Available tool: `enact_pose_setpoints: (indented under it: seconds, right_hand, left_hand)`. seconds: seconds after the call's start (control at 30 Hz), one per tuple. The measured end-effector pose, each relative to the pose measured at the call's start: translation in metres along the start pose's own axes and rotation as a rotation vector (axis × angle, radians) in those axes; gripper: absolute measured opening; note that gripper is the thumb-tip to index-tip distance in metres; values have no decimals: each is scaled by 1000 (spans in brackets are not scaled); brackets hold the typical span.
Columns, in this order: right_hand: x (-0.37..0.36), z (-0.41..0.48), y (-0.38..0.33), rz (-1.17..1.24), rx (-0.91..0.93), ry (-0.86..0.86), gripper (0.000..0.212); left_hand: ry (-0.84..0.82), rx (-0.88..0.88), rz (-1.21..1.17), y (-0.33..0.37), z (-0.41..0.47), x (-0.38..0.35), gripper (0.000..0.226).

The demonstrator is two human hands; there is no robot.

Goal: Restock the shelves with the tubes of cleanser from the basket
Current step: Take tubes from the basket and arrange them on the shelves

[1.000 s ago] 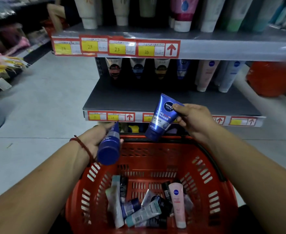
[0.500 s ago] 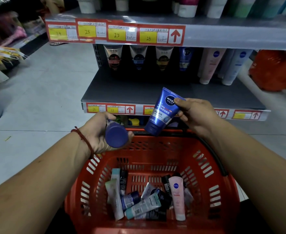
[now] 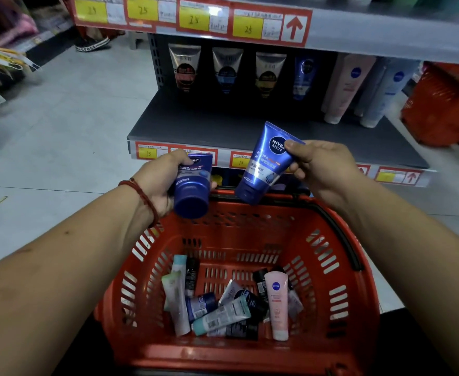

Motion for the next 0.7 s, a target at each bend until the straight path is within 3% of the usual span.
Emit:
enact_pose_setpoints:
  seconds: [0.13,0.3,0.4,0.57,0.7]
  right_hand:
    - [9,-9,-2,50,3,13,7]
    - [4,-12,-17,68,43,-19,3]
    - [10,-12,-22,56,87,7,5]
    - [20,-5,-33,104,116,88,3]
    - [29,10,-42,126,131,119,10]
  left_hand:
    - [19,-86,93,-5,5,-5,5]
    - [17,-172,73,7,6,6,21]
    - [-4,-263,29,12,4,2,7]
    - [-68,-408,86,28,-9,-13,21]
    - [-94,-498,184,49,-10,-29,4]
Point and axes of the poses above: each hand's wrist, its own z-axis towards the middle knuckle, its own x-axis out of the back of the hand, y = z × x, the point moved 4 cm from there along z, towards the middle knuckle, and after that the axes turned 11 degrees about x, right-handed, at the moved point
